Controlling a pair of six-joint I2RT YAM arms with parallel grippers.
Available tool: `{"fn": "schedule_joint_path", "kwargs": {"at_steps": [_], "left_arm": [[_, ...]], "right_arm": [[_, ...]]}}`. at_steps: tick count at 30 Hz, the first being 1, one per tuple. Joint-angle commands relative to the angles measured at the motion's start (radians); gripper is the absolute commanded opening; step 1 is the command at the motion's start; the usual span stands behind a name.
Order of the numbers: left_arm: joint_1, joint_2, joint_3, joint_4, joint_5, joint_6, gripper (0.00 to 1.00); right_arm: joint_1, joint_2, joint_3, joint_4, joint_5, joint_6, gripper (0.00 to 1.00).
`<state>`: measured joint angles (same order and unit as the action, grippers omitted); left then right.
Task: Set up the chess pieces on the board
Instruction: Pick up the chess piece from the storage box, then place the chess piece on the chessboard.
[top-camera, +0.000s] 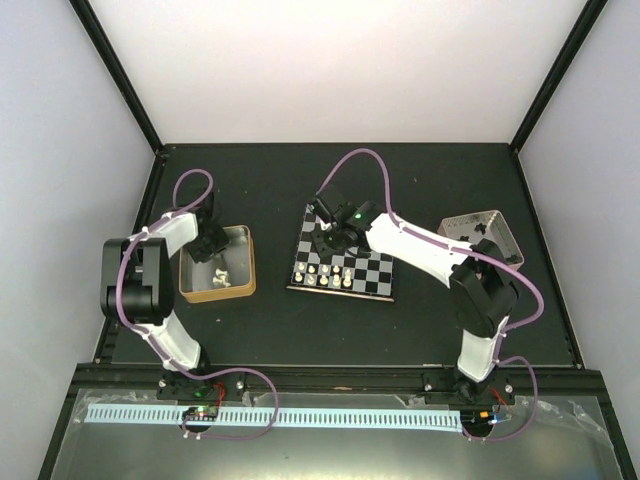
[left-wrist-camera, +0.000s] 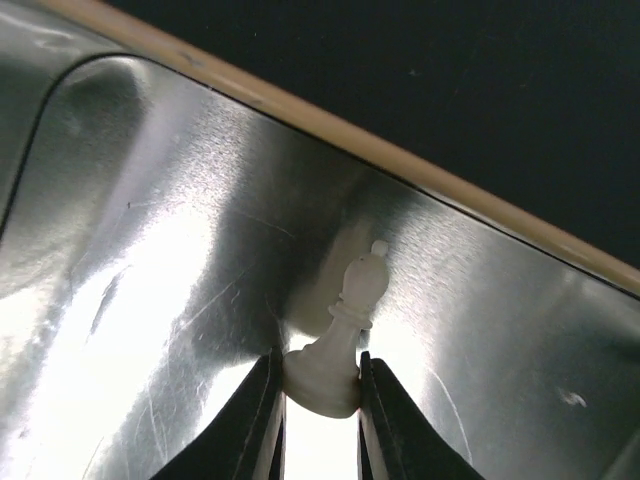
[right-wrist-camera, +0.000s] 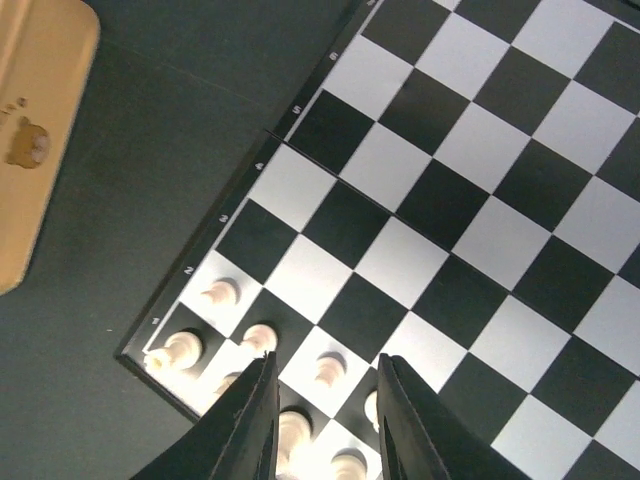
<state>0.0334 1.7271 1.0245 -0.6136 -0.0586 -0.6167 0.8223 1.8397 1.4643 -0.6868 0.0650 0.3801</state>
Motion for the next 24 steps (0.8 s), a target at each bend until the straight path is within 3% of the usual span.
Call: {"fn": "schedule_joint_path", "kwargs": {"at_steps": [1, 6, 12, 14, 19, 24], "left_arm": [[-0.006, -0.108, -0.003, -0.033, 0.005, 0.039, 0.09], [-0.032, -0.237, -0.041, -0.049, 0.186, 0.104, 0.11], [-0.102, -0.34, -0.107, 0.037, 0.638, 0.214, 0.11], [-0.154, -0.369, -0.119, 0.124, 0.745, 0.232, 0.11], [-0.281, -0.381, -0.112, 0.283, 0.902, 0.254, 0.1], [-0.338, -0.366, -0.078, 0.343, 0.951, 0.288, 0.1]], "right_arm": [[-0.024, -0.058, -0.012, 0.049, -0.077, 0.024, 0.29], [-0.077, -0.104, -0.064, 0.146, -0.286, 0.035, 0.31], [-0.16, -0.142, -0.146, 0.305, -0.624, 0.134, 0.36], [-0.197, -0.156, -0.205, 0.394, -0.729, 0.205, 0.43], [-0.263, -0.203, -0.326, 0.603, -0.873, 0.354, 0.55], [-0.282, -0.264, -0.373, 0.656, -0.897, 0.374, 0.63]]}}
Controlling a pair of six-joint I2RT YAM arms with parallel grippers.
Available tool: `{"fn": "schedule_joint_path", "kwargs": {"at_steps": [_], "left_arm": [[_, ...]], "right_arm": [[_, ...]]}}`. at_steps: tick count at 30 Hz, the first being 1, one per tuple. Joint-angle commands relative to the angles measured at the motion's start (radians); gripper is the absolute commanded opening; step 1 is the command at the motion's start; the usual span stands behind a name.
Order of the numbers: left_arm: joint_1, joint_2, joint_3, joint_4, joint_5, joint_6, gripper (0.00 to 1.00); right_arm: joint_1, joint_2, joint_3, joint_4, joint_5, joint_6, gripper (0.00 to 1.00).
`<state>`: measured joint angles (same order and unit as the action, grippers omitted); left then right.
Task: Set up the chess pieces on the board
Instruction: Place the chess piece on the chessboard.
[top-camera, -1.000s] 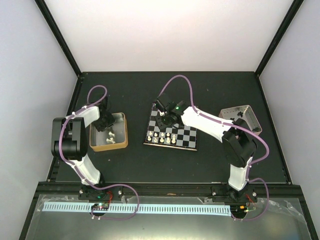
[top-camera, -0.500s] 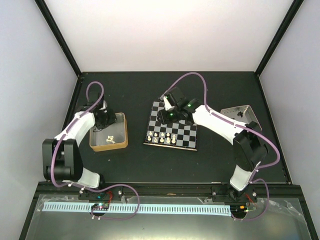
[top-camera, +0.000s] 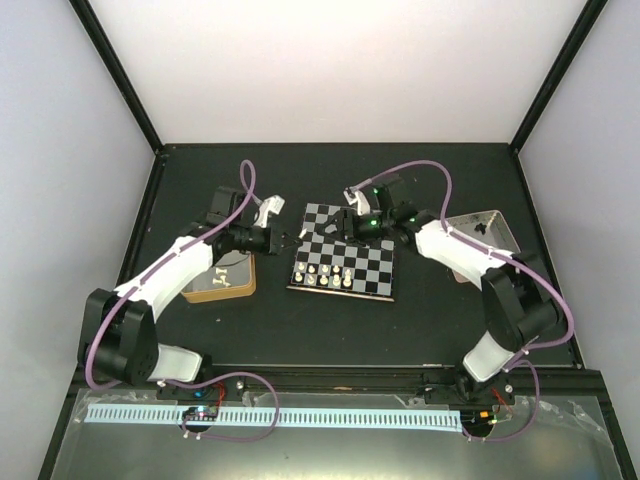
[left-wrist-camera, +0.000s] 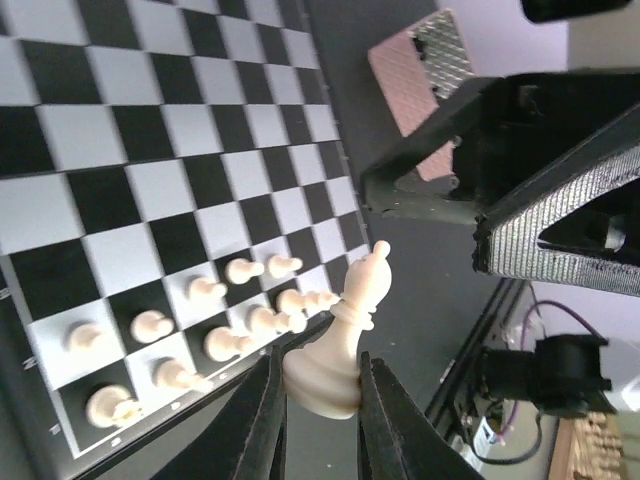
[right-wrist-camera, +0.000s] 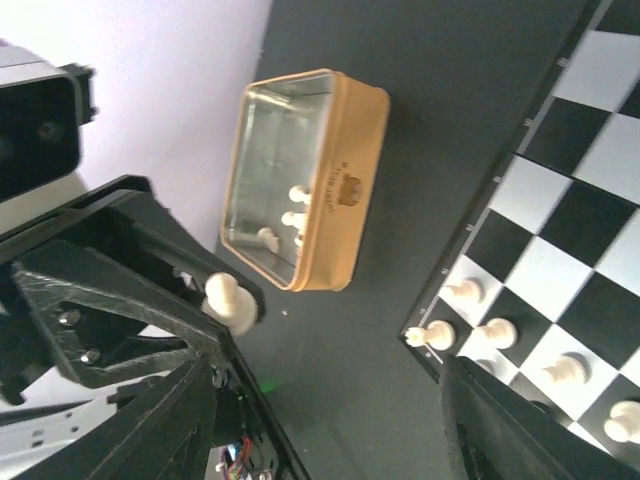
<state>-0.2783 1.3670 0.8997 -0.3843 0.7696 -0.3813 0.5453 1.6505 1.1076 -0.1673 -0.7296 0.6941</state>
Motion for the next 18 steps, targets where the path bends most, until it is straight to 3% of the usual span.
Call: {"fn": "schedule_joint_path", "kwargs": {"at_steps": [1, 8, 18], "left_arm": [[-0.033, -0.001, 0.049, 0.123, 0.132, 0.052, 0.1], [-0.087, 0.005, 0.057, 0.151, 0.165, 0.077, 0.1], [-0.102, 0.021, 0.07, 0.144, 0.161, 0.087, 0.11]], "right_arm": [[-0.005, -0.084, -0.024, 0.154, -0.112, 0.066, 0.63], [-0.005, -0.097, -0.038, 0.207, -0.152, 0.095, 0.62], [-0.004, -0.075, -0.029, 0.169, -0.199, 0.063, 0.4]]}}
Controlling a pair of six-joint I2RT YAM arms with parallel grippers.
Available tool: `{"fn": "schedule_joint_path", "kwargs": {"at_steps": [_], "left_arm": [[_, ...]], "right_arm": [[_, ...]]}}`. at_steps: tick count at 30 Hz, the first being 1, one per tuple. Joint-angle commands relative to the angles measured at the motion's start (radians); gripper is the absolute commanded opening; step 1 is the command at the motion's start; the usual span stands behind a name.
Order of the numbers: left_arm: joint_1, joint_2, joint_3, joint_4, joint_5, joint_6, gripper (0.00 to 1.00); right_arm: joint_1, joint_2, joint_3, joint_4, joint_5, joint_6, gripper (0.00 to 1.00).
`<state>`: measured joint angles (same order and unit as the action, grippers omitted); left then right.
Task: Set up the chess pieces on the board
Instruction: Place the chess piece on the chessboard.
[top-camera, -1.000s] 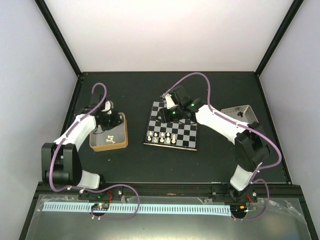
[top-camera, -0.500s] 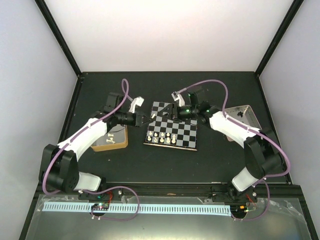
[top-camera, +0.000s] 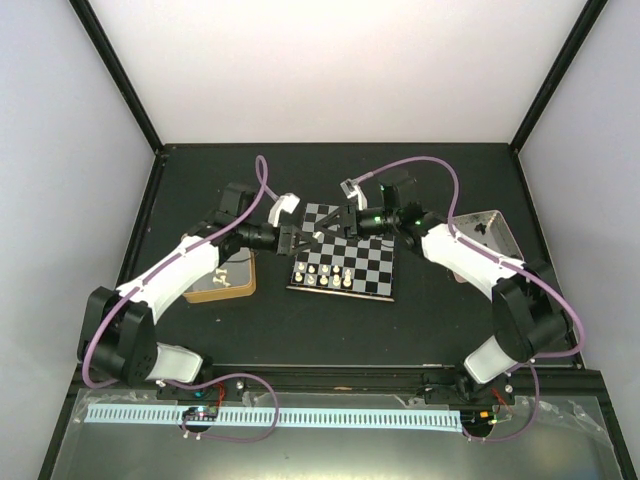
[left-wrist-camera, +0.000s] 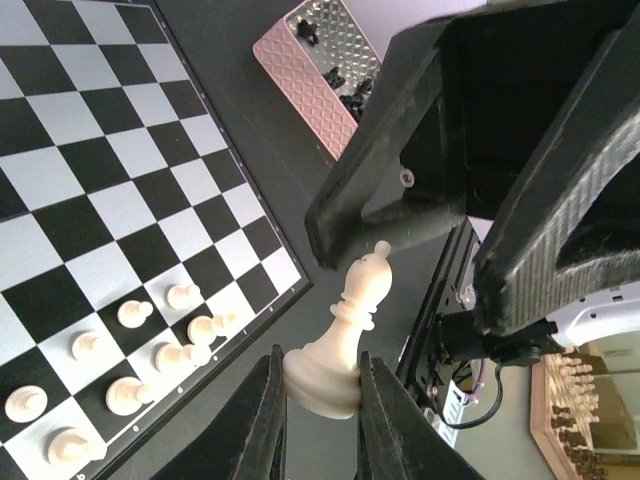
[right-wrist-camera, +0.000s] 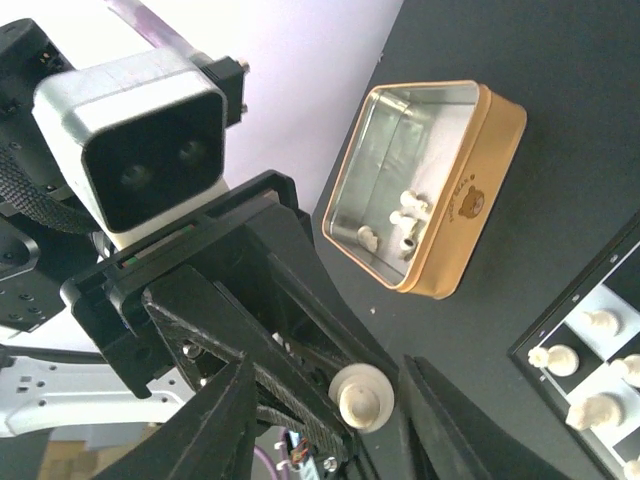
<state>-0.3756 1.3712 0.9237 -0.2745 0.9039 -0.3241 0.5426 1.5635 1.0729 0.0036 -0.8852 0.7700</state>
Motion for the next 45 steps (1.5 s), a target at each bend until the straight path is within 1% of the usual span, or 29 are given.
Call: {"fn": "schedule_joint_path", "kwargs": {"at_steps": [1, 8, 13, 19, 20, 21, 23, 25, 26, 29, 30, 32, 34, 35, 39, 41, 44, 45], "left_arm": [[-0.005, 0.019, 0.047, 0.035, 0.028, 0.03, 0.11], [-0.005, 0.029, 0.051, 0.037, 0.037, 0.032, 0.11], [-0.005, 0.031, 0.047, 0.039, 0.047, 0.031, 0.11], [-0.005, 0.029, 0.04, 0.041, 0.066, 0.034, 0.14], [-0.005, 0.029, 0.04, 0.039, 0.065, 0.034, 0.16], [-0.005, 0.029, 0.04, 0.036, 0.061, 0.035, 0.21], [-0.005, 0.029, 0.04, 0.028, 0.04, 0.034, 0.36], [-0.004, 0.026, 0.037, 0.019, -0.002, 0.032, 0.5], [-0.003, 0.023, 0.034, 0.017, -0.025, 0.03, 0.55], [0.002, -0.004, 0.013, 0.02, -0.145, 0.014, 0.63], [0.004, -0.019, 0.003, 0.022, -0.194, 0.007, 0.64], [0.008, -0.057, -0.016, 0.023, -0.316, -0.012, 0.65], [0.012, -0.113, -0.038, 0.014, -0.482, -0.037, 0.66], [0.014, -0.146, -0.05, 0.007, -0.564, -0.049, 0.66], [0.02, -0.269, -0.123, 0.007, -0.79, -0.082, 0.67], [0.022, -0.334, -0.159, 0.007, -0.9, -0.102, 0.7], [0.024, -0.425, -0.196, -0.007, -1.047, -0.145, 0.72], [0.024, -0.458, -0.202, -0.02, -1.1, -0.157, 0.74]], "right_arm": [[-0.001, 0.014, 0.007, -0.01, -0.046, -0.021, 0.39], [0.0, 0.034, 0.014, -0.067, -0.045, -0.064, 0.33], [0.005, 0.047, 0.025, -0.086, -0.039, -0.077, 0.17], [0.005, 0.043, 0.026, -0.087, 0.013, -0.088, 0.08], [0.005, 0.038, 0.024, -0.089, 0.03, -0.092, 0.07], [0.005, 0.034, 0.023, -0.094, 0.048, -0.099, 0.06], [0.005, 0.019, 0.016, -0.11, 0.1, -0.119, 0.04], [0.006, -0.005, 0.004, -0.145, 0.183, -0.154, 0.03], [0.007, -0.019, -0.005, -0.165, 0.232, -0.172, 0.03], [0.027, -0.068, -0.019, -0.254, 0.434, -0.251, 0.02], [0.041, -0.084, -0.024, -0.286, 0.541, -0.279, 0.02], [0.075, -0.115, -0.037, -0.338, 0.693, -0.324, 0.02], [0.109, -0.148, -0.057, -0.376, 0.818, -0.356, 0.02], [0.123, -0.162, -0.07, -0.389, 0.86, -0.361, 0.02], [0.166, -0.213, -0.123, -0.439, 0.987, -0.365, 0.02], [0.19, -0.23, -0.147, -0.457, 1.042, -0.366, 0.02], [0.21, -0.24, -0.19, -0.462, 1.056, -0.37, 0.02], [0.215, -0.238, -0.202, -0.463, 1.055, -0.368, 0.02]]}}
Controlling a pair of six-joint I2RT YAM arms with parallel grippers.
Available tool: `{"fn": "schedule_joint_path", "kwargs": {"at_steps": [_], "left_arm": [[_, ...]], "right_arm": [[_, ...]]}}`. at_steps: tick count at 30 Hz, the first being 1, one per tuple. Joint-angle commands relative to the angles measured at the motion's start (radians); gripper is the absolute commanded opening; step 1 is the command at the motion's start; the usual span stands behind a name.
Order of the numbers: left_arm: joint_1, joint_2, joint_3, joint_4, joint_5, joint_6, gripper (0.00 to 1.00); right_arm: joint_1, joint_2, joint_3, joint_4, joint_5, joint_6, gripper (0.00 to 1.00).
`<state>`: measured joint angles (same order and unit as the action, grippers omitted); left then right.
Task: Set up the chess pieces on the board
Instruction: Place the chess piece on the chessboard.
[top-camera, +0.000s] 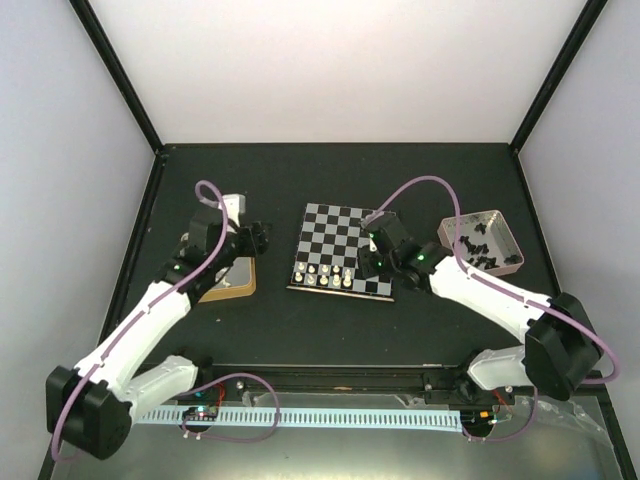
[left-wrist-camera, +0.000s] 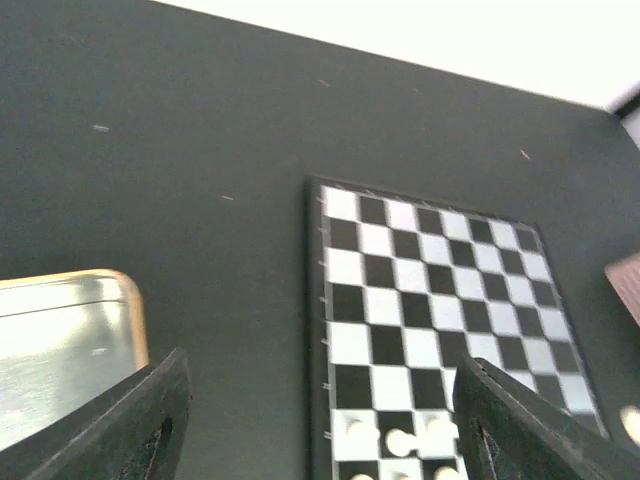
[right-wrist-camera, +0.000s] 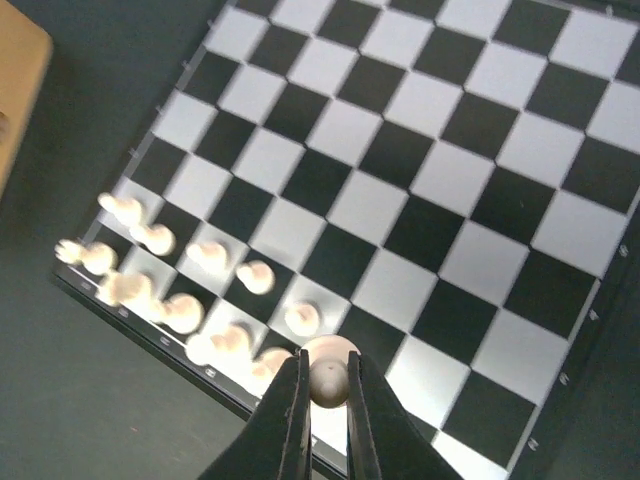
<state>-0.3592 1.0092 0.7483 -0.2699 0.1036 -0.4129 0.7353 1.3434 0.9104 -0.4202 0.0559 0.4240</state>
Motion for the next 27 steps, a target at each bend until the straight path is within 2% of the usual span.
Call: {"fn": "schedule_joint_path", "kwargs": {"at_steps": [1, 7, 17, 27], "left_arm": [[0.008, -0.139, -0.034, -0.03, -0.329, -0.071, 0.75], [0.009, -0.301, -0.119, 0.038, -0.407, -0.08, 0.88], [0.011, -0.316, -0.131, 0.018, -0.412, -0.086, 0.9], [0.012, -0.299, -0.125, 0.015, -0.409, -0.089, 0.9]], "right_arm": [[0.03, -0.016, -0.055, -0.037, 0.102, -0.025, 0.02], [0.076, 0.022, -0.104, 0.018, 0.068, -0.051, 0.02], [0.117, 0.127, -0.107, 0.046, 0.057, -0.042, 0.02], [0.121, 0.16, -0.118, 0.07, 0.107, -0.033, 0.03]]}}
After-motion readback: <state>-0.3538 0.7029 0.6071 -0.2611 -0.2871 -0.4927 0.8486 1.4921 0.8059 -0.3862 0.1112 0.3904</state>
